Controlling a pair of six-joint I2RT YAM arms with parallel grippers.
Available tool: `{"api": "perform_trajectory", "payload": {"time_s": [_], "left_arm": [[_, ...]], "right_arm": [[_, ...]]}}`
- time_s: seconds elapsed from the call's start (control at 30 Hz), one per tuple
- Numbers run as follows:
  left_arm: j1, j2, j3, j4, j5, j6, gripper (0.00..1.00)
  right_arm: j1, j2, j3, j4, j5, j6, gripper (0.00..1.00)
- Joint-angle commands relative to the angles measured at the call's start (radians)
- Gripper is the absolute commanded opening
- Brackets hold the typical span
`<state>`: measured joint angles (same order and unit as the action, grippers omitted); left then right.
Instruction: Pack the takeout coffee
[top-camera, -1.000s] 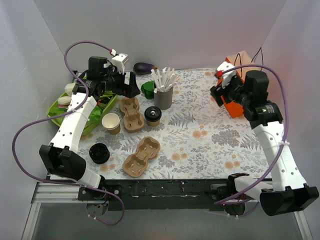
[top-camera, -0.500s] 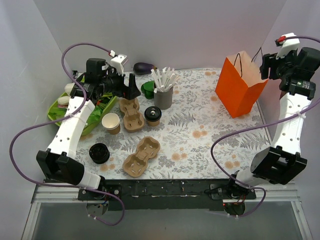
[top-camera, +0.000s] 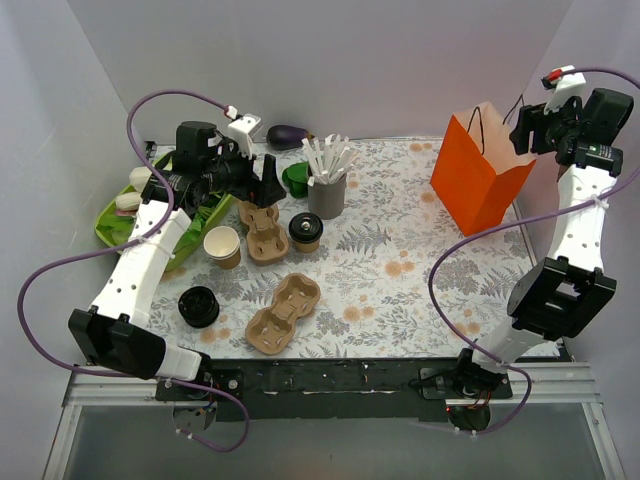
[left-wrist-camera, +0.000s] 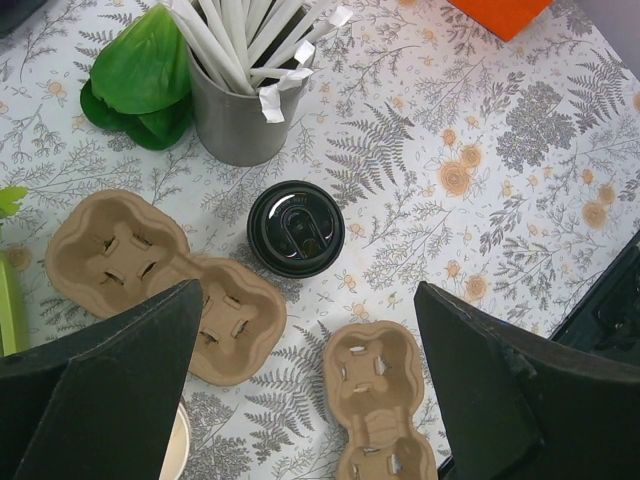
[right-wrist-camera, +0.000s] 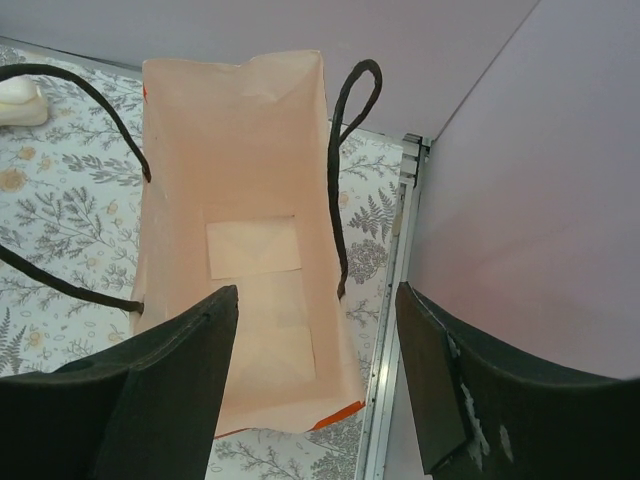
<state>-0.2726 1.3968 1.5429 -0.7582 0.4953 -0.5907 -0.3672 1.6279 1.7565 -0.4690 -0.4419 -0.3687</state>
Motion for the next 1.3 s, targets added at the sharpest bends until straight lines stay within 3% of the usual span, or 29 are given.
{"api": "perform_trajectory", "payload": {"time_s": [0.0, 0.37, 0.67, 0.97, 1.27], "left_arm": [[-0.004, -0.032, -0.003, -0.006, 0.003, 0.015, 0.89], [-0.004, -0.004, 0.011, -0.004, 0.014, 0.014, 0.89], [-0.002, 0.01, 0.017, -0.004, 0.017, 0.012, 0.89], [-0.002, 0.025, 0.025, -0.003, 0.035, 0.006, 0.89], [-0.004, 0.025, 0.01, -0.001, 0.037, 0.009, 0.89]], "right_arm": [[-0.004, 0.012, 0.017, 0.013, 0.015, -0.025, 0.71], [-0.004, 0.053, -0.008, 0.018, 0.048, -0.108, 0.68], [-0.003, 0.093, 0.006, -0.019, 0.034, -0.107, 0.59], [-0.003, 0.096, 0.0, -0.042, 0.032, -0.122, 0.43], [-0.003, 0.073, -0.032, -0.1, -0.027, -0.171, 0.12]]}}
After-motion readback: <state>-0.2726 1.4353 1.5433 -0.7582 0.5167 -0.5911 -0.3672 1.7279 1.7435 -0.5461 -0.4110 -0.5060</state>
